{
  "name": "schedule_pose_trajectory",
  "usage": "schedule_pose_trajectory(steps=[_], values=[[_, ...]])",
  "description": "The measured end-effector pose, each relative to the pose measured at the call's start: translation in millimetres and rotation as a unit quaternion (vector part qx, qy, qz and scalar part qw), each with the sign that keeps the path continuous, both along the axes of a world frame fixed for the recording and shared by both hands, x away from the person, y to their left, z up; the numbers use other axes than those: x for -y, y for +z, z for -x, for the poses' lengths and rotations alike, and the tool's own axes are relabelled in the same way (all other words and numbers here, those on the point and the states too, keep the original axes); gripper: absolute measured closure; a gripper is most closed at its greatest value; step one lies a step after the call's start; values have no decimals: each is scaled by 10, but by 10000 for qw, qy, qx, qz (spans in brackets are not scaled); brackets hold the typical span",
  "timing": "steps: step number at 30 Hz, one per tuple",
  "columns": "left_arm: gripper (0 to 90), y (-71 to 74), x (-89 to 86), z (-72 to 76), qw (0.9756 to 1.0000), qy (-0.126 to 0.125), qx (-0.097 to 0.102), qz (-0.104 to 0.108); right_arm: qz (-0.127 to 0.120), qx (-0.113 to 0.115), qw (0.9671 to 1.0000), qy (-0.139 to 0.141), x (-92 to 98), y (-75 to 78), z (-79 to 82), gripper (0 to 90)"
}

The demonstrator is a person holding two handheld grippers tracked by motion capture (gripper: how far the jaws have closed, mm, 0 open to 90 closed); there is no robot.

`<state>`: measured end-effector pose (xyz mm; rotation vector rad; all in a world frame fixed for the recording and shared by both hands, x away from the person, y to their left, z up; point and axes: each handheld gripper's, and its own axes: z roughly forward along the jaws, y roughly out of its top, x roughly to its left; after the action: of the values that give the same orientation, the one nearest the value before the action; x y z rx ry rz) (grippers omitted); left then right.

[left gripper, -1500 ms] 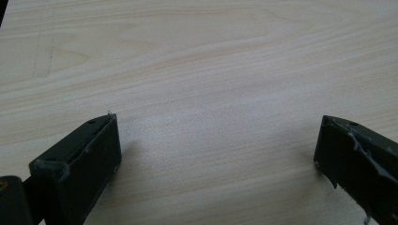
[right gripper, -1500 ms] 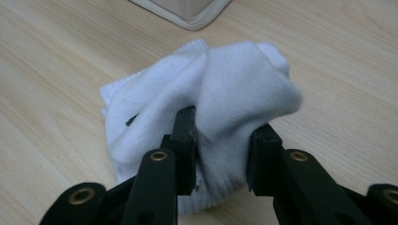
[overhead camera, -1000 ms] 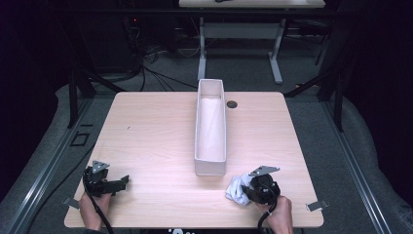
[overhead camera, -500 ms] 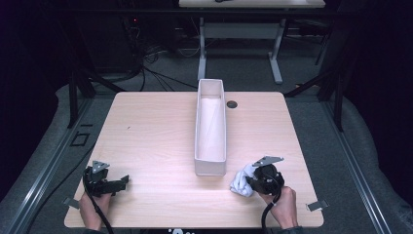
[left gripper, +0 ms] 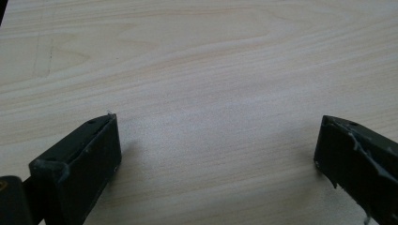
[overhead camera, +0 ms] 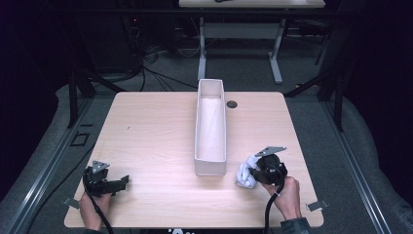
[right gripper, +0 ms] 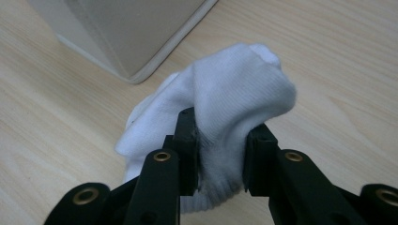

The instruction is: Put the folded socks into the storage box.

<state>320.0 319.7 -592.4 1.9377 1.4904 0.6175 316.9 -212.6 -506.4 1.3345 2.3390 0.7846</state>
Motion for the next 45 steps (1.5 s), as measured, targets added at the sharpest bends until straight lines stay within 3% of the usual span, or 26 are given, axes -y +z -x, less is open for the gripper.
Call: schedule_pose_trajectory(steps=[6,45], values=[[6,0,0,0,10000,0,0,0,-40,89,10000,-7,11,51,-39,710],[6,0,0,0,10000,1,0,0,282,513,9983,66,-134,585,-395,709]])
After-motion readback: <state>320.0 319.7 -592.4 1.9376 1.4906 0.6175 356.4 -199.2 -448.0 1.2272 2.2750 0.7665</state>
